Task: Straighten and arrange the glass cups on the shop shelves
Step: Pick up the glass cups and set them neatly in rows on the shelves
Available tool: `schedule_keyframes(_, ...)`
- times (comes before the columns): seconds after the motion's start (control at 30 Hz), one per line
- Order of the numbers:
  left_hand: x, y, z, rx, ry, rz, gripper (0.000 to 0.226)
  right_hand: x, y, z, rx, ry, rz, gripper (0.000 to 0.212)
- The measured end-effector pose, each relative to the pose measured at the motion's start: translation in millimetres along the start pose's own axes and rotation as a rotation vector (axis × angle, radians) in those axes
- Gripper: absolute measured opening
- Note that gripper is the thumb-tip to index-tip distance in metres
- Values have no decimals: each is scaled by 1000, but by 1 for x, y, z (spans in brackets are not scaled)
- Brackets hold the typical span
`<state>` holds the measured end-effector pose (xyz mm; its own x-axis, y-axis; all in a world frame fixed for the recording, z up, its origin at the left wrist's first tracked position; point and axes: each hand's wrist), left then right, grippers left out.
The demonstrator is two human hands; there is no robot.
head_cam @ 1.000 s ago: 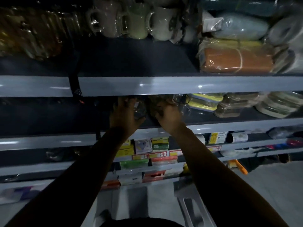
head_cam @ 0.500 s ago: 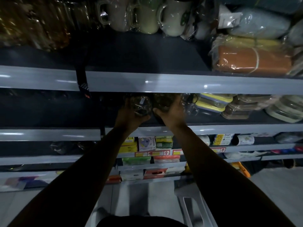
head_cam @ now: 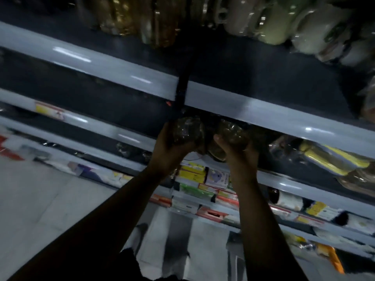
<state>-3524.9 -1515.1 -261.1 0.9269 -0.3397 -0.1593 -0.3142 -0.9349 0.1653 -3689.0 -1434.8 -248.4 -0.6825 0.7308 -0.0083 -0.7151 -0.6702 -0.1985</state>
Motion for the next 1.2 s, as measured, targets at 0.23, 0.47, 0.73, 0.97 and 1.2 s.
schedule_keyframes(0.23, 119, -13, -22, 124, -80, -171, 42, -100, -41, -3, -26, -52, 167, 42)
schedule_keyframes(0.47, 295, -26, -61, 156, -120, -201, 46, -248, -108, -11, -17, -97, 173, 50)
schedule_keyframes(0.73, 475, -31, -105, 157, -93, -217, 52, -403, -194, -11, 9, -136, 266, 39)
schedule_keyframes(0.97, 580, 14, -115, 129, -63, -228, 57, -528, -188, -11, -5, -104, 339, 45)
schedule_keyframes(1.2, 644, 90, -104, 127, 55, -271, 46, -636, -142, -18, 67, -126, 277, 60)
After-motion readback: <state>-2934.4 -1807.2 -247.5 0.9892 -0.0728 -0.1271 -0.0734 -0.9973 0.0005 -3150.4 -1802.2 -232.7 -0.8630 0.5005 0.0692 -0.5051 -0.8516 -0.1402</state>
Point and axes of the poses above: each hand's wrist, its own y-axis towards the middle knuckle, its own x-axis out of the back of the hand, z = x × y, and after that the axes turned 8 degrees about -x, right-handed
